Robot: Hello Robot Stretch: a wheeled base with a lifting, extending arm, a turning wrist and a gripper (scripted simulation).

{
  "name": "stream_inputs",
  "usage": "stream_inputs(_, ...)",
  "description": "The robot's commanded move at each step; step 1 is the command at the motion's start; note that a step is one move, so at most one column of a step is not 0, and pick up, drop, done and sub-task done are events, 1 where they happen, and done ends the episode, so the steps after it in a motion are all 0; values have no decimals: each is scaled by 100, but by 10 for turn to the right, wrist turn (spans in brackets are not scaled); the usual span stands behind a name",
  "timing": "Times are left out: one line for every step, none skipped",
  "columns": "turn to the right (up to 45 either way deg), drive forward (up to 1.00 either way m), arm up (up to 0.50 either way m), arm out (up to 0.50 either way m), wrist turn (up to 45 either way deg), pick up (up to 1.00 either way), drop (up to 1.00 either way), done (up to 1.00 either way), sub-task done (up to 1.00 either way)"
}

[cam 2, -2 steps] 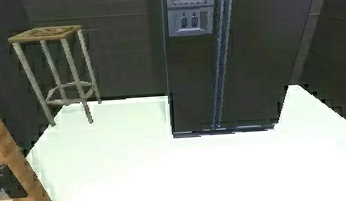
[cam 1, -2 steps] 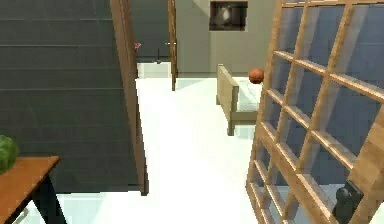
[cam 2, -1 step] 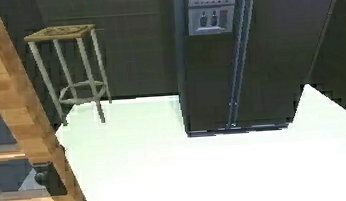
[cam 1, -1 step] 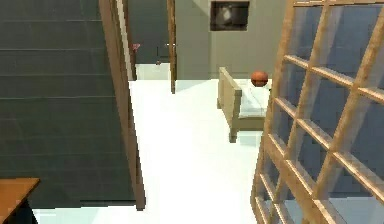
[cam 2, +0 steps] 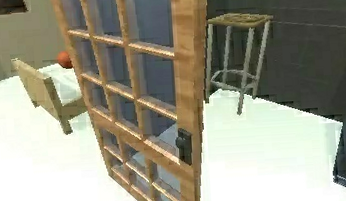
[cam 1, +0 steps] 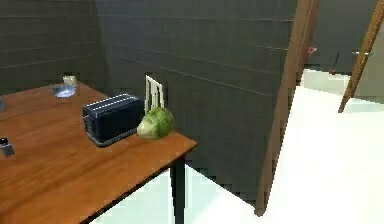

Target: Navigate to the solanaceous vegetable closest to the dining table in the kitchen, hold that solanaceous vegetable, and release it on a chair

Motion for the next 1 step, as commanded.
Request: stream_inputs(-450, 0, 0, 0, 0, 0, 0, 0, 0)
